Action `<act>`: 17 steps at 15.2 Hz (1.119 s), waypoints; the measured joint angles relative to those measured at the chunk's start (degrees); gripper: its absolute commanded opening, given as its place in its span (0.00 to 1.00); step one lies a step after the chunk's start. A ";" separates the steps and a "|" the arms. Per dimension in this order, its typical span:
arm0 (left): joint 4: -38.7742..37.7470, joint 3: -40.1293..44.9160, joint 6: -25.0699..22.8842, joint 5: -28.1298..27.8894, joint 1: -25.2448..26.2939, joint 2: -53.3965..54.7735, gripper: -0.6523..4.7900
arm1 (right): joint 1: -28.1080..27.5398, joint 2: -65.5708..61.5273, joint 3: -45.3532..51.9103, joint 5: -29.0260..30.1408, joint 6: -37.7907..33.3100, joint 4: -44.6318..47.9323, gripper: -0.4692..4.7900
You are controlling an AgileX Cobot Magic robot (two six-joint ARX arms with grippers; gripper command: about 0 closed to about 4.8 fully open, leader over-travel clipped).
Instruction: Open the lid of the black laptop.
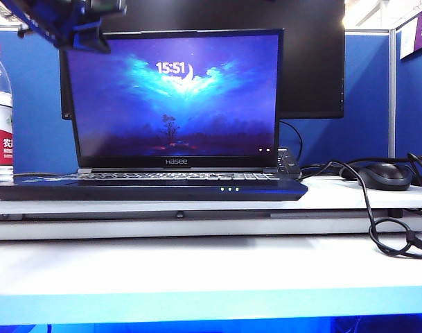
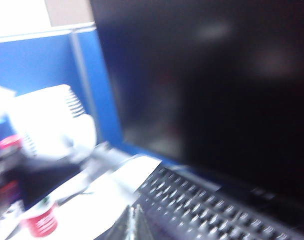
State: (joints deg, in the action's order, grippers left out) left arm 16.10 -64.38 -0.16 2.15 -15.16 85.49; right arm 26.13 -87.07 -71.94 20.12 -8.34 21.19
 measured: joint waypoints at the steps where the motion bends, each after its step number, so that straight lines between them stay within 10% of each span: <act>1: 0.74 -0.85 0.00 0.24 0.59 1.49 0.11 | 0.00 0.00 0.00 0.52 -0.07 -1.46 0.09; 17: 8.66 -1.44 -0.48 6.21 2.71 6.03 0.11 | -0.02 -7.56 0.11 -8.66 10.84 1.86 0.09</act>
State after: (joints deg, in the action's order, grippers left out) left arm 24.75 -65.82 -0.64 8.36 -12.45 91.53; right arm 26.11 -94.63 -71.83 11.46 2.50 23.05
